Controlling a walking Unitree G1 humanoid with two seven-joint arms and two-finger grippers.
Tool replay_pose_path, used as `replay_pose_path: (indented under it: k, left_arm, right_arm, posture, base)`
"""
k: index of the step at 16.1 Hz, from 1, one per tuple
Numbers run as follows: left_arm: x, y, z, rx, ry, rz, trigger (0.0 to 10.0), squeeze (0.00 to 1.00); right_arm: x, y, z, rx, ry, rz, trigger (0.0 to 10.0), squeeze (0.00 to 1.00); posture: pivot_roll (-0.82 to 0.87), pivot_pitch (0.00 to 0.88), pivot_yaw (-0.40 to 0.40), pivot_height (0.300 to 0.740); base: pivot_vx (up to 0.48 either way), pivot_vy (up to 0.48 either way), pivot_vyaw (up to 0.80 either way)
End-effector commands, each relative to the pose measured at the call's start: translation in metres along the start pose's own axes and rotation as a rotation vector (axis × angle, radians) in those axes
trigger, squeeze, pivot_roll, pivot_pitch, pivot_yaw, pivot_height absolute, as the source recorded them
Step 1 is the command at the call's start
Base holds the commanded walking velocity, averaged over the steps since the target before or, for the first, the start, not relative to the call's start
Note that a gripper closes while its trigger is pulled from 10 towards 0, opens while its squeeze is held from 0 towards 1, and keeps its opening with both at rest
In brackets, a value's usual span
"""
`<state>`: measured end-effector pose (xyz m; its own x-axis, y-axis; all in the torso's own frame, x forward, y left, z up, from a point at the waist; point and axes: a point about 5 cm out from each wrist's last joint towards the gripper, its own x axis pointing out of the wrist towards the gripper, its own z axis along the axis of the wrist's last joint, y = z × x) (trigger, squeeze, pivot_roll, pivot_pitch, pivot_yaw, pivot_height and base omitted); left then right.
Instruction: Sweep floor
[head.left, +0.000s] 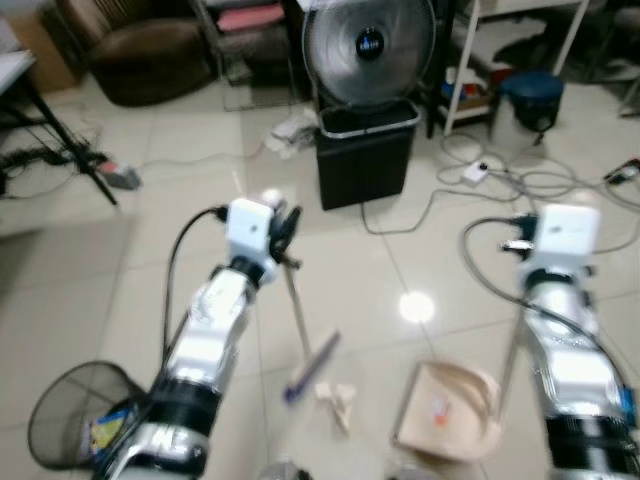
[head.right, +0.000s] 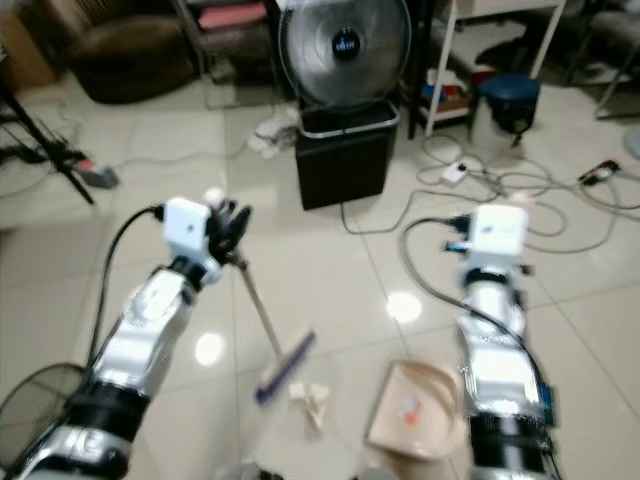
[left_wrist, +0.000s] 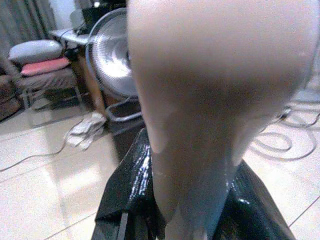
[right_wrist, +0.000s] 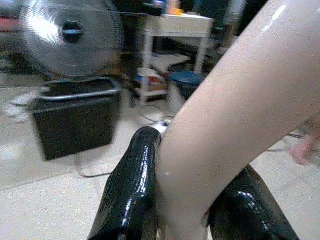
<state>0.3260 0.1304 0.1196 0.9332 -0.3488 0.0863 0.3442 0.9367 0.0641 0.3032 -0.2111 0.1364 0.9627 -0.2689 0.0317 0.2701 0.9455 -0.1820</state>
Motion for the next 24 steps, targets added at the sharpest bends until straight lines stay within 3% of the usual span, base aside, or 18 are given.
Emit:
replay_pose_path:
  k: [1, 3, 4, 6, 12, 15, 20, 24]
  left_arm:
    - [0.000, 0.005, 0.004, 0.028, -0.018, 0.016, 10.0, 0.00]
    - [-0.002, 0.008, 0.002, 0.002, -0.034, 0.059, 10.0, 0.00]
    - [-0.004, 0.016, -0.002, -0.047, -0.041, 0.154, 10.0, 0.00]
    - [-0.006, 0.018, -0.003, -0.039, -0.047, 0.176, 10.0, 0.00]
    - [-0.008, 0.013, 0.002, -0.018, -0.099, 0.152, 10.0, 0.00]
    - [-0.005, 0.006, 0.000, -0.011, -0.108, 0.147, 10.0, 0.00]
    - [0.000, -0.003, -0.002, 0.070, -0.111, 0.142, 10.0, 0.00]
    - [0.007, -0.010, -0.010, 0.016, -0.066, 0.131, 10.0, 0.00]
  right_arm:
    - [0.001, 0.004, 0.004, 0.016, -0.028, 0.022, 10.0, 0.00]
    - [0.001, 0.003, 0.005, 0.030, -0.059, 0.023, 10.0, 0.00]
    - [0.003, 0.002, 0.002, 0.008, -0.078, 0.025, 10.0, 0.00]
    - [0.003, 0.002, 0.000, -0.010, -0.089, 0.032, 10.0, 0.00]
    - [0.015, 0.002, 0.001, -0.057, -0.179, 0.082, 10.0, 0.00]
    - [0.023, 0.010, -0.007, -0.090, -0.204, 0.134, 10.0, 0.00]
    - [0.018, 0.056, -0.023, -0.015, -0.183, 0.273, 10.0, 0.00]
    - [0.008, 0.094, -0.033, -0.032, -0.153, 0.362, 10.0, 0.00]
  posture:
    - [-0.03, 0.118, 0.114, 0.740]
    - [-0.02, 0.138, 0.119, 0.740]
    - [-0.01, 0.164, 0.122, 0.740]
    - [0.00, 0.183, 0.120, 0.740]
    - [0.02, 0.249, 0.111, 0.740]
    - [0.05, 0.283, 0.110, 0.740]
    - [0.13, 0.308, 0.131, 0.740]
    - [0.15, 0.310, 0.148, 0.740]
  base:
    - [0.000, 0.000, 0.00]
    - [0.000, 0.000, 0.00]
    - [0.000, 0.000, 0.00]
    - [0.000, 0.000, 0.00]
    - [0.000, 0.000, 0.00]
    - [0.000, 0.000, 0.00]
    - [0.000, 0.000, 0.00]
    - [0.000, 0.000, 0.00]
